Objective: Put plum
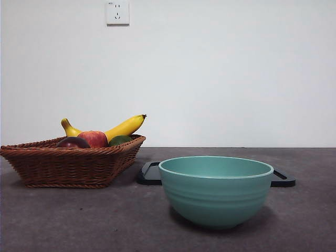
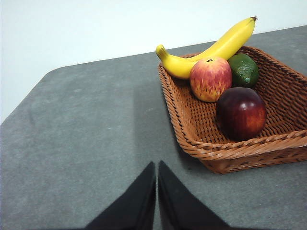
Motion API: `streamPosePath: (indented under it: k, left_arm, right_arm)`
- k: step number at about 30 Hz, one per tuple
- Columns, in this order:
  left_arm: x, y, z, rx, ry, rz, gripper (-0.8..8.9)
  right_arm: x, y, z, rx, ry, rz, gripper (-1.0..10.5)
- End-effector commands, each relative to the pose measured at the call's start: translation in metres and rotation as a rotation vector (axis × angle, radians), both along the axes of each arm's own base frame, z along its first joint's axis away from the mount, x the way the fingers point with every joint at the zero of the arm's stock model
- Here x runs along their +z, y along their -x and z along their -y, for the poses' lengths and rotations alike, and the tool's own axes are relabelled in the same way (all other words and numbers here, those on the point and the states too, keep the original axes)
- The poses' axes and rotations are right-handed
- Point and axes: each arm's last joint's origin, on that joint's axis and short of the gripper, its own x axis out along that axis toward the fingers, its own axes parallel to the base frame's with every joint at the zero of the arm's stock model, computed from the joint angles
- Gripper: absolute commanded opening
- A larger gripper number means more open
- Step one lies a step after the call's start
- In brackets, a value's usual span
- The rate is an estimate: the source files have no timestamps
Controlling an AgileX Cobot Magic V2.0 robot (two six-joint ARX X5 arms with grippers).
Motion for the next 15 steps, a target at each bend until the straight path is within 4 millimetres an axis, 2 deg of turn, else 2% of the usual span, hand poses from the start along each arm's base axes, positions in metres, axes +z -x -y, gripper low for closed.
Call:
streamPosePath:
  k: [1,15]
  left_arm:
    - [-0.0076,-0.0008,-0.0004,0.006,0.007,-0.028,0.07]
    - [-0.0076,-0.0007,-0.0004,0.006,0.007,-0.028,0.07]
  right_arm:
    - [0.0044,-0.0004,-0.0009,0.011,-0.007,0.019,0.1]
    - [0.0057,0.0002,-0.0003,0.009,-0.017,0.033,0.1]
